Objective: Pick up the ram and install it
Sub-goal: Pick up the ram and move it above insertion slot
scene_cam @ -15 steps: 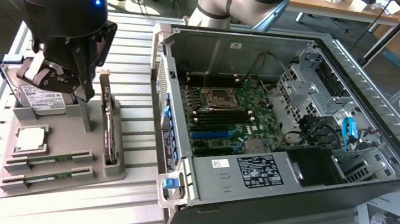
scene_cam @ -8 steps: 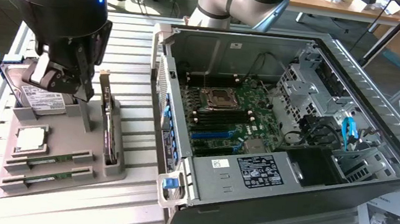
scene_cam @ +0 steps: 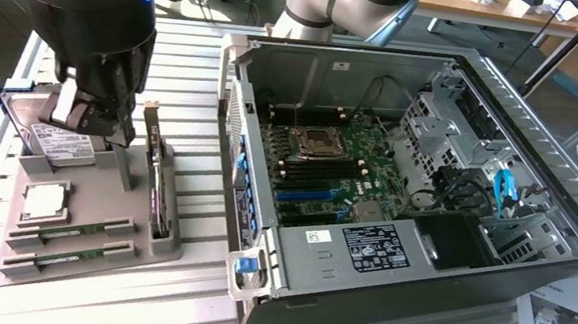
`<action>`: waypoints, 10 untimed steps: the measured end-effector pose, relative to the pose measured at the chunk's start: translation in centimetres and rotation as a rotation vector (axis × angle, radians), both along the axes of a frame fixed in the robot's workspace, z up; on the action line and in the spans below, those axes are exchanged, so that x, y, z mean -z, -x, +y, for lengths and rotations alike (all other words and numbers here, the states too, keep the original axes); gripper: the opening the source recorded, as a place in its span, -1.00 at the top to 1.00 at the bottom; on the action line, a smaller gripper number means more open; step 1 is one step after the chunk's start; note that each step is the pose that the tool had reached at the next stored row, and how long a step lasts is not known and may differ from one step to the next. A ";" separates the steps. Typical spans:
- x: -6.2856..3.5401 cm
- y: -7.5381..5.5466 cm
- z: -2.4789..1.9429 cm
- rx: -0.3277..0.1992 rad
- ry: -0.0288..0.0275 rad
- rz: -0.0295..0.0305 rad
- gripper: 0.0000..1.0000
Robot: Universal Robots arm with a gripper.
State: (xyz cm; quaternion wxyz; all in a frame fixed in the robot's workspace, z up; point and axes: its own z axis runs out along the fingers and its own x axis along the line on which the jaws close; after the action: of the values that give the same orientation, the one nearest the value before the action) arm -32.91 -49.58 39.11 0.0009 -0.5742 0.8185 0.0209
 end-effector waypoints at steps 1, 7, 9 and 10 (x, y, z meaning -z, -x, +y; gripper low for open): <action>0.00 0.0 0.00 -0.014 0.0000 -0.0001 0.79; 0.01 0.0 0.00 -0.109 -0.0001 -0.0001 0.79; 0.01 0.0 0.00 -0.136 0.0000 -0.0001 0.79; 0.00 0.0 0.00 -0.149 0.0000 0.0000 0.79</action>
State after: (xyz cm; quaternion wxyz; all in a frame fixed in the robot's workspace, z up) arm -32.91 -49.58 39.11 -0.0006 -0.6334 0.7736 0.0209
